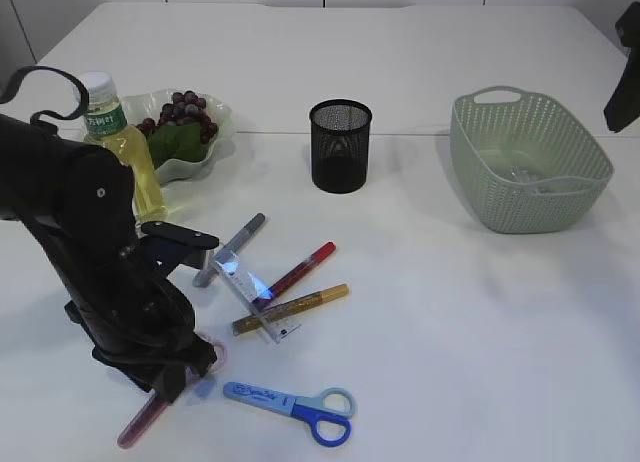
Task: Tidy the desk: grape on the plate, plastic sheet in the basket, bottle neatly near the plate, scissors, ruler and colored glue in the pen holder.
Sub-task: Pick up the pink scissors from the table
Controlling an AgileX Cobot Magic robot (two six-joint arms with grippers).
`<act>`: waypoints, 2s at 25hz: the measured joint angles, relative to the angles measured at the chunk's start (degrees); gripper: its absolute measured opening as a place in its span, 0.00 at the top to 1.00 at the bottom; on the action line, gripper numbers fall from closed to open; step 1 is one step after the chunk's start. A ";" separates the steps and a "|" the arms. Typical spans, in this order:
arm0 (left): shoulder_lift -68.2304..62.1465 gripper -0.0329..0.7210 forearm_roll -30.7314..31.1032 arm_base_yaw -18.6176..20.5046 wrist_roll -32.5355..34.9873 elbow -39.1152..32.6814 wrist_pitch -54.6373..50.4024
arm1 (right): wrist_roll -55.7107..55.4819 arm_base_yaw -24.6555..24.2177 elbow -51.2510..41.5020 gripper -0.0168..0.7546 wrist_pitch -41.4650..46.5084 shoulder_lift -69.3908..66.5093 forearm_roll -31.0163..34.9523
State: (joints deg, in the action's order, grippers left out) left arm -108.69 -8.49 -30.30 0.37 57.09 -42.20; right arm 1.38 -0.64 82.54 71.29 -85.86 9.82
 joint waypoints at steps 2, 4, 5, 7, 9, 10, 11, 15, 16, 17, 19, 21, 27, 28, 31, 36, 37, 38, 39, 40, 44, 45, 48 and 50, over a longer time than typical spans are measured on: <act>1.53 0.68 -0.21 -0.70 0.00 -0.30 0.95 | 0.00 0.00 0.00 0.37 0.00 0.00 0.00; 2.03 0.68 -0.46 -0.94 0.00 -0.30 1.26 | 0.00 0.00 0.00 0.37 0.00 -0.26 0.00; 2.03 0.68 -0.64 -0.98 0.00 -0.30 1.26 | 0.00 0.00 0.00 0.37 0.00 -0.41 0.00; 2.03 0.67 -0.58 -0.98 0.00 -0.39 1.40 | 0.00 0.00 0.00 0.37 0.00 -1.02 0.00; 2.03 0.66 -0.58 -0.98 -0.37 -0.39 1.60 | 0.00 0.00 0.00 0.37 0.00 -1.37 0.00; 2.03 0.66 -0.58 -0.98 -0.37 -0.39 1.94 | 0.00 0.00 0.00 0.37 0.00 -1.37 0.00; 2.03 0.66 -0.47 -0.98 -0.37 -0.39 2.37 | 0.00 0.00 0.00 0.37 0.00 -1.37 0.00; 2.03 0.65 -0.37 -0.98 -0.93 -0.39 2.66 | 0.00 0.00 0.00 0.37 0.00 -1.37 0.00; 2.03 0.65 -0.15 -0.98 -1.05 -0.39 2.66 | 0.00 0.00 0.00 0.37 0.00 -1.37 0.00; 2.03 0.65 -0.14 -0.98 -1.30 -0.39 2.66 | 0.00 0.00 0.00 0.37 0.00 -1.37 0.00; 1.92 0.64 -0.07 -0.98 -1.42 -0.39 2.66 | 0.00 0.00 0.00 0.37 0.00 -1.37 0.00; 1.57 0.64 -0.02 -0.98 -1.42 -0.39 2.66 | 0.00 0.00 0.00 0.37 0.00 -1.37 0.00; 1.23 0.64 0.78 -0.98 -1.42 -0.39 2.66 | 0.00 0.00 0.00 0.37 0.00 -1.37 0.00; 1.23 0.64 0.89 -0.98 -1.42 -0.39 2.66 | 0.00 0.00 0.00 0.37 0.00 -1.37 0.00; 1.23 0.64 0.89 -0.98 -1.42 -0.39 2.55 | 0.00 0.00 0.00 0.37 0.00 -1.37 0.00; 1.23 0.64 1.03 -0.98 -1.42 -0.39 2.22 | 0.00 0.00 0.00 0.37 0.00 -1.37 0.00; 1.23 0.64 1.12 -0.98 -1.42 -0.39 2.22 | 0.00 0.00 0.00 0.37 0.00 -1.37 0.00; 1.23 0.64 1.12 -0.98 -1.42 -0.39 2.22 | 0.00 0.00 0.00 0.37 0.00 -1.37 0.00; 1.23 0.64 1.12 -0.98 -1.42 -0.39 2.22 | 0.00 0.00 0.00 0.37 0.00 -1.37 0.00; 1.23 0.64 1.12 -0.98 -1.42 -0.39 2.22 | 0.00 0.00 0.00 0.37 0.00 -1.37 0.00; 1.23 0.64 1.12 -0.98 -1.42 -0.39 2.22 | 0.00 0.00 0.00 0.37 0.00 -1.37 0.00; 1.23 0.64 1.12 -0.98 -1.42 -0.39 2.22 | 0.00 0.00 0.00 0.37 0.00 -1.37 0.00; 0.76 0.64 1.12 -0.98 -1.42 -0.39 2.14 | 0.00 0.00 0.00 0.37 0.00 -1.37 0.00; 0.41 0.64 1.12 -0.98 -1.42 -0.39 2.14 | 0.00 0.00 0.00 0.37 0.00 -1.37 0.00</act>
State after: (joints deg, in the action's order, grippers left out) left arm -108.28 -7.37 -31.28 -1.05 56.69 -40.06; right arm 1.38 -0.64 82.54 71.29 -87.23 9.82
